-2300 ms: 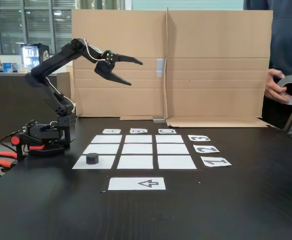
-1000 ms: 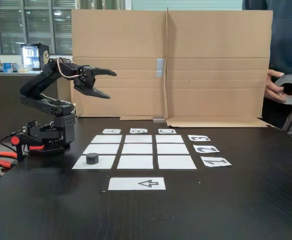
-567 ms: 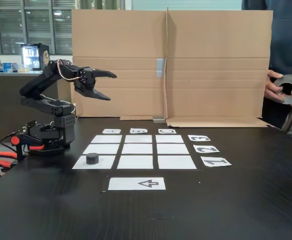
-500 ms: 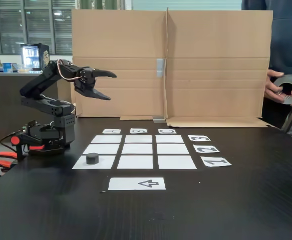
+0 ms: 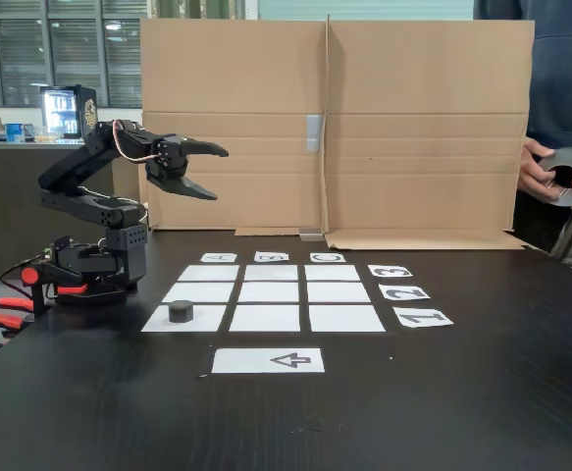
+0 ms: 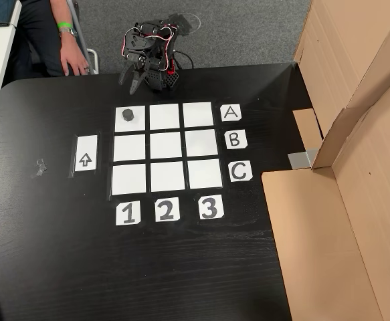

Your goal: Pick up a new token and place it in the grid on square A1.

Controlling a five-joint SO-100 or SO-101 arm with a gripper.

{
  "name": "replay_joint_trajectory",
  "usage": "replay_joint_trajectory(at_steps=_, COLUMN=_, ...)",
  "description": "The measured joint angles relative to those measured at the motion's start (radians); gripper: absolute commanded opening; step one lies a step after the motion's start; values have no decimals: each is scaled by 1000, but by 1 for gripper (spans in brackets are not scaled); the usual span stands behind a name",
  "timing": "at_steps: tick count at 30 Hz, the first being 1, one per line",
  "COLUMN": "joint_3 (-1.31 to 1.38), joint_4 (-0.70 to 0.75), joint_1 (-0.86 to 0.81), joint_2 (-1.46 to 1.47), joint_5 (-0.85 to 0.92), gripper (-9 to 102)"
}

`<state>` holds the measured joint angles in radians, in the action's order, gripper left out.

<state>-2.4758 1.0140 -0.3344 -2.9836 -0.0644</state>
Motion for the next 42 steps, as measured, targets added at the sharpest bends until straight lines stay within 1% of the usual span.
replay_joint_trajectory(at_steps=42, joint_3=-8, joint_4=-2, joint_1=0, joint_2=-37, joint_5=-5, gripper=34)
